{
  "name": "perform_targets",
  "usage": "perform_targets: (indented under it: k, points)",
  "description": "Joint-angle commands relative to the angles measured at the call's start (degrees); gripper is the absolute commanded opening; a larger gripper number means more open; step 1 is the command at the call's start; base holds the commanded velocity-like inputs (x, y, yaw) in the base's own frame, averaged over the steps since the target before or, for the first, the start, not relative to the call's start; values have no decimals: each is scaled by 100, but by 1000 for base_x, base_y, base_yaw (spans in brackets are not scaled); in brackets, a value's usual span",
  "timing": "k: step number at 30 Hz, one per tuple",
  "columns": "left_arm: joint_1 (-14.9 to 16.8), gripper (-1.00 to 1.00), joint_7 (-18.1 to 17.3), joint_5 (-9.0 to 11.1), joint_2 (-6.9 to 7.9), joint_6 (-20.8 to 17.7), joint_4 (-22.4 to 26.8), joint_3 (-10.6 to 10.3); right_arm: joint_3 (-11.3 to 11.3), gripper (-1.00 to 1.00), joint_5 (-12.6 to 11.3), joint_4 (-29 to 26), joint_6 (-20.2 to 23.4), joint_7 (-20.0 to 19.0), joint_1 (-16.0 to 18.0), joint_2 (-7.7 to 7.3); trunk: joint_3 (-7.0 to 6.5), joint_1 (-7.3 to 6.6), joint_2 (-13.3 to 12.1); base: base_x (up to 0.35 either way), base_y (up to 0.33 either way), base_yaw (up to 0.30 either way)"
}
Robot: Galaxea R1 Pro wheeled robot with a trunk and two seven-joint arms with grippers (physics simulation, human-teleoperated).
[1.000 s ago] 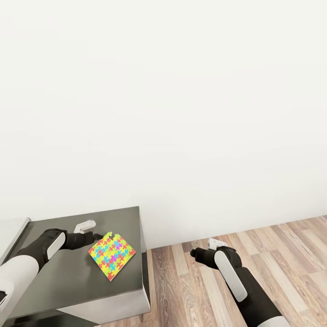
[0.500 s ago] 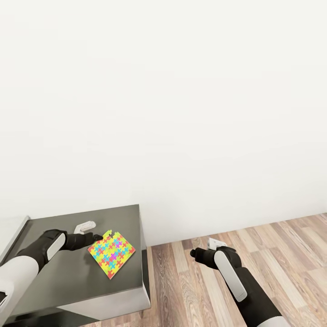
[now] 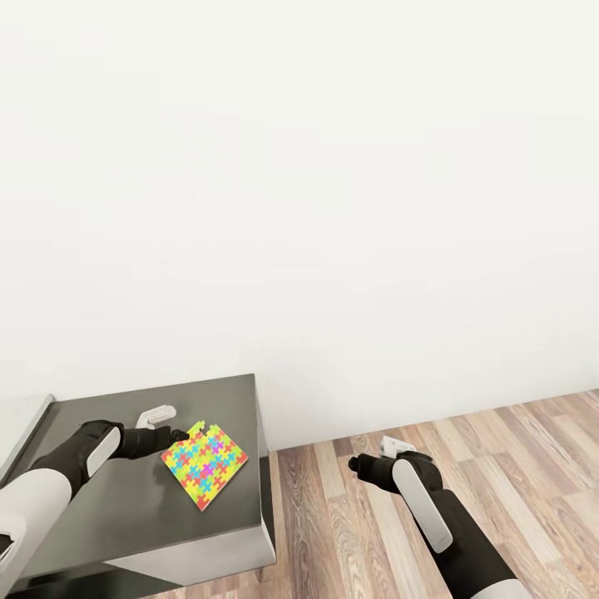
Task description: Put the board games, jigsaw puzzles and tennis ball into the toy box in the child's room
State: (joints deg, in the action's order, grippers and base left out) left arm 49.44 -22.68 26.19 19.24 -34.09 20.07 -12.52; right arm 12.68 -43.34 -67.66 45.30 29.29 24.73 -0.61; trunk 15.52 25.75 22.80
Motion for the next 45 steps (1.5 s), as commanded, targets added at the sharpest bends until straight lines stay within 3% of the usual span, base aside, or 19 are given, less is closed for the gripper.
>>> perform_targets:
  k: [1, 22, 45]
  points:
    - [4, 100, -8, 18, 4, -25, 5, -22, 16, 100, -58, -6, 5, 60, 6, -7, 14, 3, 12, 0, 0, 0]
    - [4, 100, -8, 14, -23, -19, 5, -22, 16, 100, -58, -4, 5, 60, 6, -9, 187, 3, 12, 0, 0, 0]
    - [4, 100, -8, 17, -26, -19, 5, -22, 16, 100, -61, -10, 14, 60, 6, -26, 280, 3, 12, 0, 0, 0]
